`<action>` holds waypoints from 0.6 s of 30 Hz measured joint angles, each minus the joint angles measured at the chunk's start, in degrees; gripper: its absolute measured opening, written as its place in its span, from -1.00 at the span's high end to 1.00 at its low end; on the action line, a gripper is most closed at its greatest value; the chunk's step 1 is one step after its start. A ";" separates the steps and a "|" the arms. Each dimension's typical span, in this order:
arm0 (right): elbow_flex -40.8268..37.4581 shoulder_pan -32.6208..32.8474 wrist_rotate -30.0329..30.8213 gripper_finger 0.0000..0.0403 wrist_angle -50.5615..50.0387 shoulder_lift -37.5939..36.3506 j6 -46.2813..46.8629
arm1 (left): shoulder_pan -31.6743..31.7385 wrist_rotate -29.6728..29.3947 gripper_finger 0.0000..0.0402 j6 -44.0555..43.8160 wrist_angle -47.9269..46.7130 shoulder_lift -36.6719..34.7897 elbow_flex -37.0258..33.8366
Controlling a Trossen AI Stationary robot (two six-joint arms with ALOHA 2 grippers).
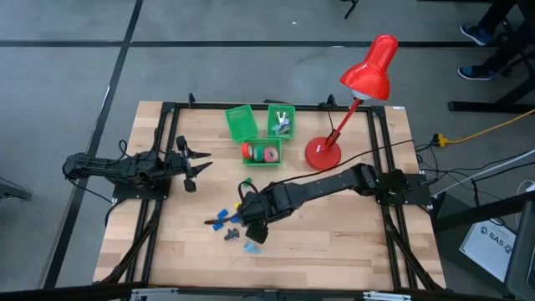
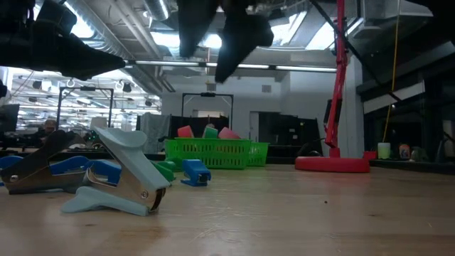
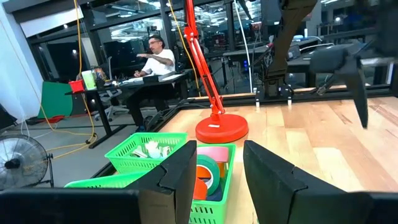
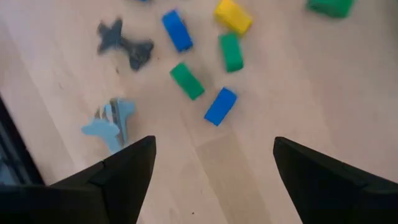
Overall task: Pick and place Stapler, Stapler remover, tape
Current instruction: Put the blue staple remover into the right green bin
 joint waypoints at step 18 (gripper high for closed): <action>-0.07 3.93 -3.13 -0.64 11.33 8.42 -1.00 | 0.01 0.00 0.37 -0.01 0.04 0.00 0.00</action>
